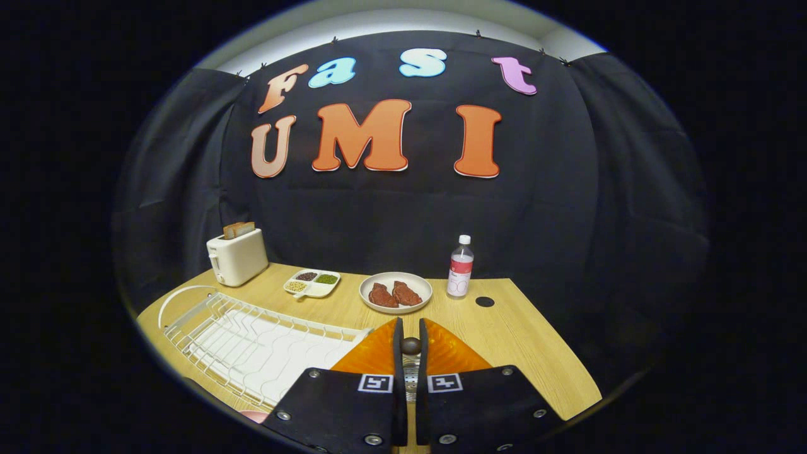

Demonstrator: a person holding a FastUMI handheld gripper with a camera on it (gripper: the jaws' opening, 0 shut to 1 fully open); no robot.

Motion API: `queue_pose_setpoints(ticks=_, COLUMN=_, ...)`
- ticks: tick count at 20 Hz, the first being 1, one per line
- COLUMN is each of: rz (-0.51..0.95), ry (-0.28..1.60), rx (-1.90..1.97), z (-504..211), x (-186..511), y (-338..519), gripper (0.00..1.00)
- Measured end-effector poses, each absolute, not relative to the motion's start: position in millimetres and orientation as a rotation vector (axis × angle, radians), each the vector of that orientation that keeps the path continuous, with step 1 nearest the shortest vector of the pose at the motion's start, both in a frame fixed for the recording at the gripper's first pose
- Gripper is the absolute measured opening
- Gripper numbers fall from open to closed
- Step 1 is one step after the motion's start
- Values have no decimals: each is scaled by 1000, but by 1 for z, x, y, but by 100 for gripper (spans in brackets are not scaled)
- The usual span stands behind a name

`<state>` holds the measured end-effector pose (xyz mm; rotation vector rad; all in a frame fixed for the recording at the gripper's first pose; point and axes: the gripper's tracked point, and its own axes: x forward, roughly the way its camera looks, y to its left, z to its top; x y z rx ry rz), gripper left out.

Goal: Take the plate from the dish rack, then take the spoon from the basket and place it into the plate.

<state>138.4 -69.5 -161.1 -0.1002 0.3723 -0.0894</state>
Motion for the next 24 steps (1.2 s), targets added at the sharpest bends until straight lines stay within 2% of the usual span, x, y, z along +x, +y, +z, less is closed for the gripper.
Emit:
queue_pose_setpoints(ticks=11, rz=100, ry=311, rx=-105, z=-113, x=48, y=-11, gripper=5)
queue_pose_setpoints(ticks=20, rz=286, ry=331, rx=-108, z=-164, x=-29, y=42, gripper=5)
queue_pose_setpoints(ticks=24, rz=306, ry=275, rx=-107, z=-169, x=-45, y=48, gripper=6)
